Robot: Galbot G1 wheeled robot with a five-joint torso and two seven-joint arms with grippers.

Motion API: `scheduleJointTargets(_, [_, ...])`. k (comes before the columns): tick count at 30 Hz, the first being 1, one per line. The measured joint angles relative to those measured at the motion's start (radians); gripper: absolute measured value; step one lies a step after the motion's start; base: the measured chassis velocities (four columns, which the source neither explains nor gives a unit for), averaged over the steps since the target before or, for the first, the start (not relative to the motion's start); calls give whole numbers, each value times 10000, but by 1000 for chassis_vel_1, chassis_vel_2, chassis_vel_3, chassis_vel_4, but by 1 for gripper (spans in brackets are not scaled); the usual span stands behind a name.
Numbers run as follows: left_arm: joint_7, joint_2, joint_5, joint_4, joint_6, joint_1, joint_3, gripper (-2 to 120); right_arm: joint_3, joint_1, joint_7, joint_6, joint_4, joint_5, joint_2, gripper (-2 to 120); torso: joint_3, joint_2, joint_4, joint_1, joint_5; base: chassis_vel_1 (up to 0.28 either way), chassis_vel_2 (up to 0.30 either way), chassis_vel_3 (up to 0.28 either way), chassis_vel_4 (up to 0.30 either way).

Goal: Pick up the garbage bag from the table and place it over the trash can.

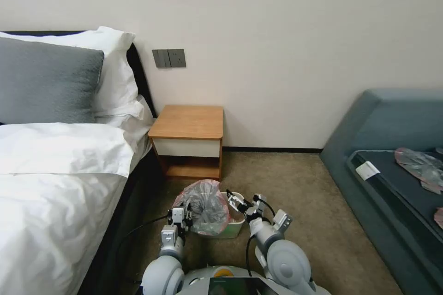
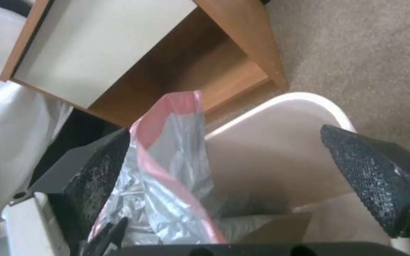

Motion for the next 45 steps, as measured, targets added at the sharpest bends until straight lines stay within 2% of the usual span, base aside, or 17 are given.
scheduleJointTargets(13, [-89,267,-339,192,436,-323,200,28,-43,-154,-50,69,122,-162,161,100,0,0,0,0,1,0,0,0,0])
scheduleJointTargets(24, [-678,455,-1361,533,1314,-1109,444,27,123,-474,-179,113,147,-387,388,100,0,0,0,0,2,0,0,0,0])
scheduleJointTargets(32, [-952,473,-1823,746,1491,-1400,598,27,294,-583,-187,120,224,-399,442,100,0,0,1,0,4,0,0,0,0])
scheduleJointTargets(34, [-1032,474,-1888,799,1490,-1446,628,23,333,-591,-188,124,258,-398,465,100,-2,0,2,0,4,0,0,0,0])
scheduleJointTargets(38, [-1060,475,-2017,809,1385,-1424,643,9,365,-568,-188,133,304,-395,499,100,-2,0,0,0,2,0,0,0,0])
scheduleJointTargets(41, [-1069,475,-2031,814,1194,-1356,637,7,374,-554,-188,133,375,-396,501,100,-2,0,-1,0,0,0,0,0,0])
scheduleJointTargets(42, [-1051,475,-2033,833,877,-1287,628,7,382,-543,-199,134,462,-407,495,100,-1,0,0,0,1,0,0,0,0])
scheduleJointTargets(43, [-1051,475,-2033,833,877,-1287,628,7,382,-543,-199,134,462,-407,495,100,-1,0,0,0,1,0,0,0,0])
scheduleJointTargets(45, [-847,488,-1956,913,-54,-1111,600,7,401,-529,-249,128,669,-450,456,100,-1,0,0,0,-4,0,0,0,0])
